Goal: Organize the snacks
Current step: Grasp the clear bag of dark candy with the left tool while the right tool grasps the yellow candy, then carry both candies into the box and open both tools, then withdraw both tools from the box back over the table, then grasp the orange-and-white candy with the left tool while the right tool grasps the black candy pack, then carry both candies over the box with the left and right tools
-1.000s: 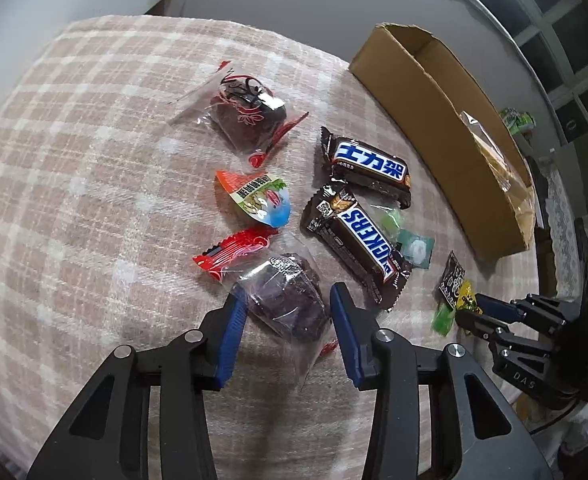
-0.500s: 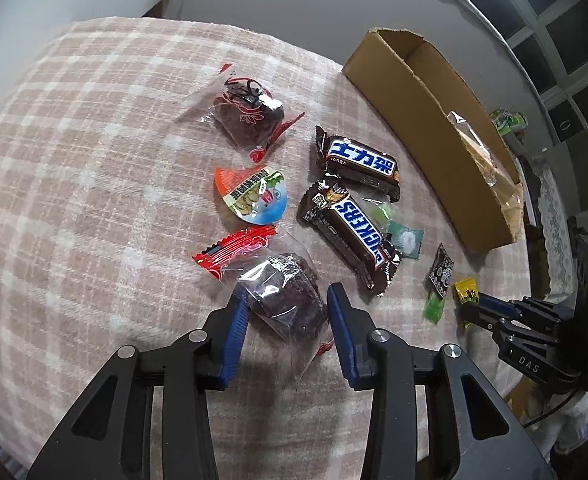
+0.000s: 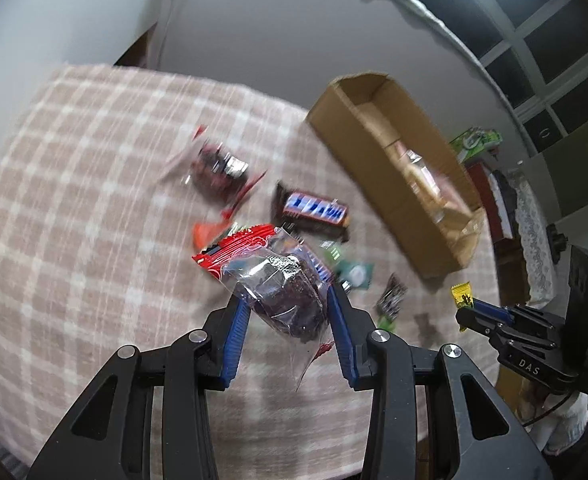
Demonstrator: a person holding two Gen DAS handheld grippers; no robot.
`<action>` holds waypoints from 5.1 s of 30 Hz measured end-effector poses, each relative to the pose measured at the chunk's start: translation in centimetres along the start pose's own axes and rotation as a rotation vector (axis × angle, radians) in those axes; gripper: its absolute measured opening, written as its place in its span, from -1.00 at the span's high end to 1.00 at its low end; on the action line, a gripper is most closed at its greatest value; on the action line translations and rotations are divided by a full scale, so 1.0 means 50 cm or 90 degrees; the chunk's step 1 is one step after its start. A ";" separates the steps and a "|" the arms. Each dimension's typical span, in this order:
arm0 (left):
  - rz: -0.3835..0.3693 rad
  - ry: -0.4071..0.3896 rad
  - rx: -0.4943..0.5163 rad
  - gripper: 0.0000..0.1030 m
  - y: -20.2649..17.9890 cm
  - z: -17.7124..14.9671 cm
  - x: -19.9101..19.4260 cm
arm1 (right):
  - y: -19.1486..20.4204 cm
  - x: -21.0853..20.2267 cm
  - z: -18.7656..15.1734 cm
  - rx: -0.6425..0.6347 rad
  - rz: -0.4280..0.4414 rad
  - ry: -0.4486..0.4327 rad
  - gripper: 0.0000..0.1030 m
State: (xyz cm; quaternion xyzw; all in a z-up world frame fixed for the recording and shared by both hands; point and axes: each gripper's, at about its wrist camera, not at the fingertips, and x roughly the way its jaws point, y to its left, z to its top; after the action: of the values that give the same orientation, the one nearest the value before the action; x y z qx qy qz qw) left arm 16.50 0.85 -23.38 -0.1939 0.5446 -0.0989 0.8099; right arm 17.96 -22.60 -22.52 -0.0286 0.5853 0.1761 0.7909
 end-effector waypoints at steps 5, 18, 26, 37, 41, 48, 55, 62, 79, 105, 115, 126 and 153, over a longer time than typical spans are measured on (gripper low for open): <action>-0.014 -0.018 0.019 0.27 -0.033 0.046 -0.002 | -0.021 -0.055 0.045 0.012 0.002 -0.043 0.54; -0.045 -0.046 0.077 0.27 -0.124 0.173 0.041 | -0.069 -0.082 0.200 0.022 -0.019 -0.105 0.54; -0.058 -0.029 0.096 0.27 -0.172 0.233 0.108 | -0.092 -0.039 0.272 0.022 -0.034 -0.100 0.54; -0.057 -0.007 0.117 0.27 -0.201 0.265 0.156 | -0.113 0.005 0.317 0.023 -0.053 -0.082 0.53; -0.057 -0.004 0.121 0.26 -0.204 0.269 0.161 | -0.118 0.010 0.322 0.023 -0.057 -0.078 0.53; -0.047 -0.001 0.128 0.22 -0.213 0.274 0.163 | -0.123 0.000 0.325 0.025 -0.074 -0.091 0.05; -0.050 -0.015 0.128 0.22 -0.208 0.276 0.139 | -0.119 -0.015 0.314 0.026 -0.065 -0.096 -0.13; -0.048 -0.031 0.111 0.22 -0.156 0.264 0.088 | -0.105 -0.040 0.271 0.035 -0.046 -0.099 -0.14; -0.008 -0.006 -0.011 0.22 0.025 0.102 0.001 | -0.022 -0.066 0.089 0.078 0.042 -0.057 -0.14; 0.037 0.062 0.060 0.22 0.082 0.028 0.084 | 0.014 0.146 0.020 0.200 0.025 0.069 -0.14; 0.048 0.064 0.085 0.22 0.071 0.039 0.120 | 0.036 0.185 0.045 0.190 0.001 0.082 -0.13; 0.075 0.063 0.119 0.22 0.051 0.037 0.137 | 0.100 0.218 0.074 0.114 -0.038 0.091 0.31; 0.039 0.027 0.088 0.45 0.074 0.035 0.055 | 0.063 0.108 0.053 0.111 0.008 0.036 0.51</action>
State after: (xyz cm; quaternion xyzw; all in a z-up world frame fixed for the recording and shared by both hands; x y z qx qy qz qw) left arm 18.99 3.55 -26.70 -0.1187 0.5592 -0.1158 0.8123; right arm 20.76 -17.67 -26.22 0.0390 0.6208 0.1284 0.7724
